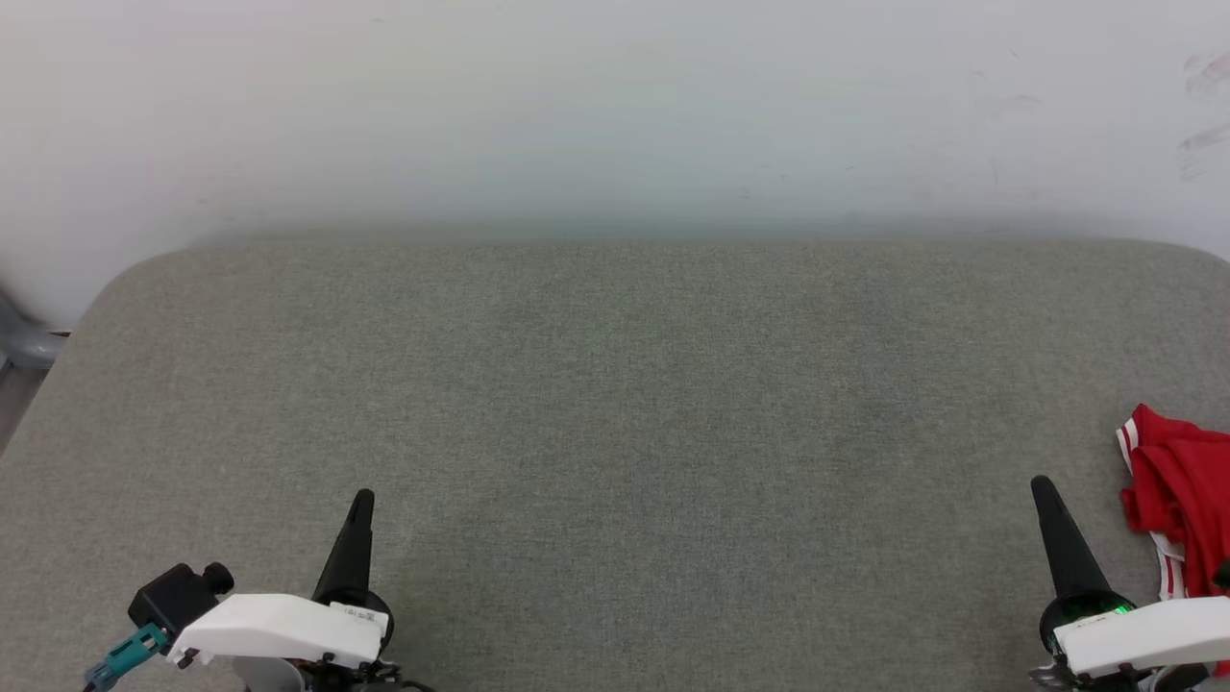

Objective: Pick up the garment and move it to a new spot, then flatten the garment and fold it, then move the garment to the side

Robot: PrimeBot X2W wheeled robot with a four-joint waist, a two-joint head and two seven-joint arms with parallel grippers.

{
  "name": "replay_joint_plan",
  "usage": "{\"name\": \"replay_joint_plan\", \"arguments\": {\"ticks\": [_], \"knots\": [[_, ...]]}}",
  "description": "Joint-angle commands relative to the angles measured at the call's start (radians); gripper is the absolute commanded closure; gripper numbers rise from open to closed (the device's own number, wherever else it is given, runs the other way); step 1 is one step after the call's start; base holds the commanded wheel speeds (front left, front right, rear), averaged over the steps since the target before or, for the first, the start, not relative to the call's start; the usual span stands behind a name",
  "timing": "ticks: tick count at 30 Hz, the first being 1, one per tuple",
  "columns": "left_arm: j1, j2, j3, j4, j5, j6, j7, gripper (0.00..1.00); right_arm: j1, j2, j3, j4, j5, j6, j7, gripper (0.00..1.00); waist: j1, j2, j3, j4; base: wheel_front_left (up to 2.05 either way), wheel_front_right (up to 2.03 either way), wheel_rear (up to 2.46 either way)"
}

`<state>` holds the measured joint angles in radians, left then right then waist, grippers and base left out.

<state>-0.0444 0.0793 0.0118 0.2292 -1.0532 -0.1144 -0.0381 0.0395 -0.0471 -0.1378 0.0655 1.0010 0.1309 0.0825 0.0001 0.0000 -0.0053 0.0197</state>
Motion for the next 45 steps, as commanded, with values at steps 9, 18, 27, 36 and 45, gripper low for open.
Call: {"name": "replay_joint_plan", "arguments": {"ticks": [9,18,27,36,45], "knots": [[-0.032,-0.007,0.022,-0.003,-0.103,-0.006,0.028,1.0,-0.046,-0.004,0.005,0.025,0.114,0.0,0.007,1.0,-0.0001,0.0,0.001,-0.003,0.0,0.0,0.0],[-0.039,-0.01,0.038,0.0,-0.188,-0.009,0.052,1.0,-0.067,-0.004,0.008,0.055,0.205,0.0,0.013,1.0,-0.0001,0.0,0.002,-0.005,0.0,0.0,0.0],[-0.047,-0.014,0.052,0.004,-0.265,-0.01,0.073,1.0,-0.085,-0.004,0.011,0.081,0.29,0.0,0.016,1.0,-0.0001,0.0,0.003,-0.008,0.0,0.0,0.0],[-0.053,-0.018,0.065,0.007,-0.337,-0.012,0.093,1.0,-0.103,-0.005,0.014,0.106,0.369,0.0,0.021,1.0,-0.0001,0.0,0.004,-0.01,0.0,0.0,0.0],[-0.057,-0.021,0.076,0.01,-0.397,-0.015,0.109,1.0,-0.116,-0.005,0.017,0.126,0.434,0.0,0.024,1.0,-0.0001,0.0,0.005,-0.012,0.0,0.0,0.0]]}}
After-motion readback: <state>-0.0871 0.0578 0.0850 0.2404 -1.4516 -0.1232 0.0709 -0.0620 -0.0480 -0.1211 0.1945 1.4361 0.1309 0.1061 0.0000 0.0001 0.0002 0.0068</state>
